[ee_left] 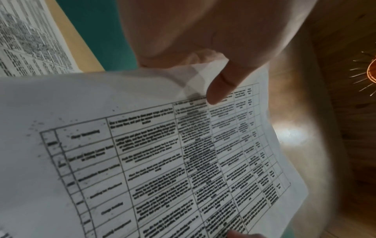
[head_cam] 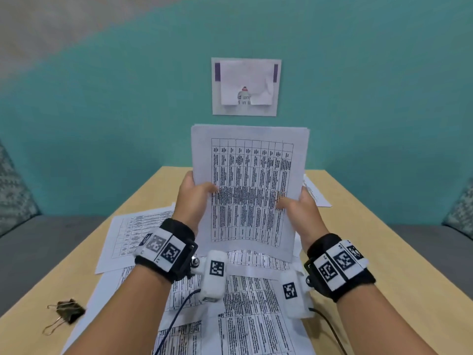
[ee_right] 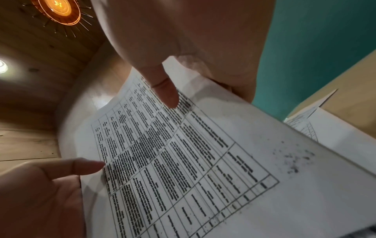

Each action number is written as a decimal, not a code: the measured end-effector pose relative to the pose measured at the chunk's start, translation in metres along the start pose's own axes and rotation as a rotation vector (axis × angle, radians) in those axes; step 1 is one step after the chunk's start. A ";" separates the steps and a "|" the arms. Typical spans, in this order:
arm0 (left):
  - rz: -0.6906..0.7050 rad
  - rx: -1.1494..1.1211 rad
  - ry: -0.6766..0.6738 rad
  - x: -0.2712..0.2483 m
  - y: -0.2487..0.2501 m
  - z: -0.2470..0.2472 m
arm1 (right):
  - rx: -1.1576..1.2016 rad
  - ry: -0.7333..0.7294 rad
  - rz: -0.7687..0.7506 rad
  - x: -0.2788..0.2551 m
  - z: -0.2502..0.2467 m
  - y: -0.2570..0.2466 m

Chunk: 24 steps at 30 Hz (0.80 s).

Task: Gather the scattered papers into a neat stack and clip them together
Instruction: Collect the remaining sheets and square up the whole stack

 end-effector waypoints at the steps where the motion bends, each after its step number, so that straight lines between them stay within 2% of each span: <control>1: 0.004 -0.005 -0.014 0.000 0.000 0.000 | 0.003 -0.001 -0.006 0.000 0.000 -0.001; 6: 0.022 -0.002 -0.051 0.001 0.000 0.001 | 0.037 0.057 -0.068 -0.002 -0.010 -0.009; 15: 0.063 -0.021 -0.071 0.000 0.017 0.006 | 0.019 0.080 -0.213 -0.006 -0.018 -0.033; 21: 0.064 -0.008 -0.078 -0.001 0.014 -0.003 | 0.104 0.089 -0.158 -0.001 -0.035 -0.031; 24: 0.050 -0.008 -0.138 -0.005 0.011 0.005 | 0.100 0.061 -0.163 -0.003 -0.032 -0.029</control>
Point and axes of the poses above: each hand's wrist, its own x-axis towards the middle knuckle, its own z-axis out of the palm, y = z × x, the point moved 8 cm from there along x, towards the middle knuckle, and after that the axes turned 5 degrees about z, right-handed, at the moved point
